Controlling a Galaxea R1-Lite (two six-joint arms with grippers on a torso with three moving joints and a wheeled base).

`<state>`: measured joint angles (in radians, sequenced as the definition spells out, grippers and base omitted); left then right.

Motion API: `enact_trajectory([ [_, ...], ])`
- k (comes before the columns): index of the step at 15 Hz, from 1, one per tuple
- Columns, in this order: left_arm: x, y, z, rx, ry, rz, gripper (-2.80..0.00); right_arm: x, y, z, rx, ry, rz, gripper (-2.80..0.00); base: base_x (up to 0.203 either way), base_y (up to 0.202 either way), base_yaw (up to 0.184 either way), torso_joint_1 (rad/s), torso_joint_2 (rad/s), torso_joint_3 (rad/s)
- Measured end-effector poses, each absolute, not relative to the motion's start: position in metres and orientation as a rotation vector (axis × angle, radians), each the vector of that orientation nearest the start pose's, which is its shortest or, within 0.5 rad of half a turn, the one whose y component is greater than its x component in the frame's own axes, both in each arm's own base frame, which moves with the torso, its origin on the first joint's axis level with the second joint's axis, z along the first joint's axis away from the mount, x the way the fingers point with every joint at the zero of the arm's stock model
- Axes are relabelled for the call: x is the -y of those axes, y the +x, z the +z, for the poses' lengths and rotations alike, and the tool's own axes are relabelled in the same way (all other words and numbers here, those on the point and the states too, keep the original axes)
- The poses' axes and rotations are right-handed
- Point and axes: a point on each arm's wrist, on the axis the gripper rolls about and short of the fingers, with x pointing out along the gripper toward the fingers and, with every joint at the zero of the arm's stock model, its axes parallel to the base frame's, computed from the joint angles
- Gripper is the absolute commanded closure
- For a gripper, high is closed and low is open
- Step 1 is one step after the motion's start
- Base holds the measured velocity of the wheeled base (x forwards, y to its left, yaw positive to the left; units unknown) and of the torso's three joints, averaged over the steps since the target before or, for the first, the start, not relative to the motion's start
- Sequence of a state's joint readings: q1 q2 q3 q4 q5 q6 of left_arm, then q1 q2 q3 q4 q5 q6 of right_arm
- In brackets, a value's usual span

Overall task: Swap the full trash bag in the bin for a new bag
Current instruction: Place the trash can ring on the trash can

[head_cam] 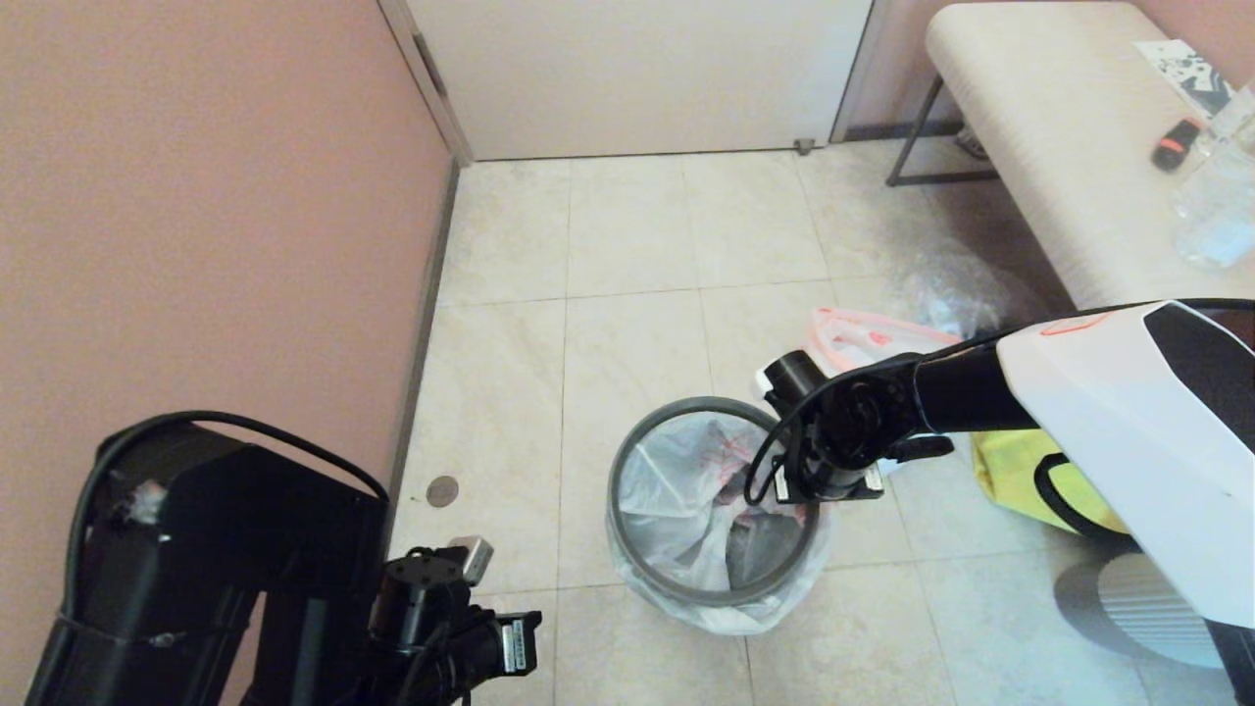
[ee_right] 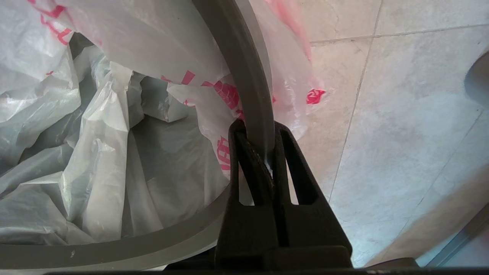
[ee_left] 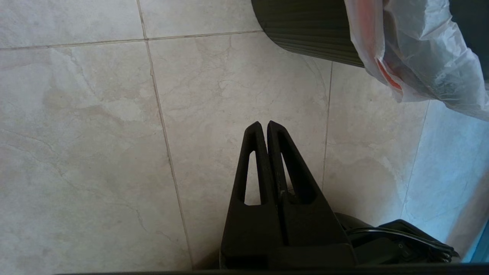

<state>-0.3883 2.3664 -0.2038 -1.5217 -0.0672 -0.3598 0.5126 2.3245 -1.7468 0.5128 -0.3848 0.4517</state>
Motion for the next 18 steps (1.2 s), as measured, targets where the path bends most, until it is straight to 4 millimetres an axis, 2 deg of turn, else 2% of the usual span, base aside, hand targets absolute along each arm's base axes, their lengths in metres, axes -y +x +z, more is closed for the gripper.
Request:
enact_trajectory([
  [7,0.100,0.242,-0.038,-0.708,-0.238,-0.319,0.00,-0.208,0.370,0.110,-1.010,-0.087,-0.104,0.00,0.000,0.000,0.000,0.000,0.00,0.000],
  [12,0.100,0.242,-0.039,-0.708,-0.238,-0.319,0.00,-0.211,0.372,0.109,-0.991,-0.075,-0.097,0.00,0.000,0.000,0.000,0.000,0.00,0.000],
  [13,0.100,0.242,-0.039,-0.708,-0.238,-0.319,0.00,-0.213,0.374,0.108,-0.978,-0.058,-0.102,-2.80,0.000,0.000,0.000,0.000,0.00,0.000],
  [18,0.100,0.242,-0.039,-0.708,-0.238,-0.319,0.00,-0.214,0.376,0.101,-0.987,-0.059,-0.109,-2.80,0.000,0.000,0.000,0.000,0.00,0.000],
])
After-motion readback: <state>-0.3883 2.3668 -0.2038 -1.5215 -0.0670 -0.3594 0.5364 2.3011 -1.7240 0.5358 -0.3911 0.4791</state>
